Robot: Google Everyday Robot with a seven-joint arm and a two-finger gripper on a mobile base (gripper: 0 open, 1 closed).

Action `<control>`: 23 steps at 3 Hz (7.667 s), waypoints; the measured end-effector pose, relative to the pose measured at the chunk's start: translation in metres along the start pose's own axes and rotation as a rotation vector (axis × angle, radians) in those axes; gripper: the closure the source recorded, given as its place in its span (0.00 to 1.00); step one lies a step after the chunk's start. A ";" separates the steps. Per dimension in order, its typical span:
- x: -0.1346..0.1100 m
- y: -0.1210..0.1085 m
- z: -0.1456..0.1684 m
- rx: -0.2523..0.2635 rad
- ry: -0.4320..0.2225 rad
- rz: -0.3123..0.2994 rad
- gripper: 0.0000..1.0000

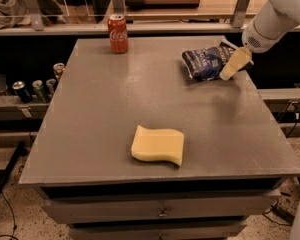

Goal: Move blue chip bag near sponge

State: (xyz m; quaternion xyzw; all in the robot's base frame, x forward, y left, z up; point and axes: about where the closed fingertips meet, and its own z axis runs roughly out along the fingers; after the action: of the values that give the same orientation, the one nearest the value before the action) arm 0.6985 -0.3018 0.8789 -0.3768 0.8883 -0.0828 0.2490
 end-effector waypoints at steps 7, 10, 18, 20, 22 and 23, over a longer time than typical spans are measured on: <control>-0.024 0.019 0.014 -0.076 -0.077 -0.007 1.00; -0.060 0.018 -0.046 -0.056 -0.129 -0.145 1.00; -0.089 0.243 -0.090 -0.506 -0.234 -0.445 0.59; -0.077 0.240 -0.087 -0.408 -0.136 -0.368 0.12; -0.070 0.234 -0.090 -0.370 -0.093 -0.334 0.00; -0.070 0.233 -0.090 -0.369 -0.092 -0.333 0.00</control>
Offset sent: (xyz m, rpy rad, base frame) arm 0.0108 0.0201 -0.0099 0.0889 -0.0317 0.0097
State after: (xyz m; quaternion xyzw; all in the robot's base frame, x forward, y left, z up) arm 0.5480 -0.0920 0.9048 -0.5603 0.8019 0.0581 0.1990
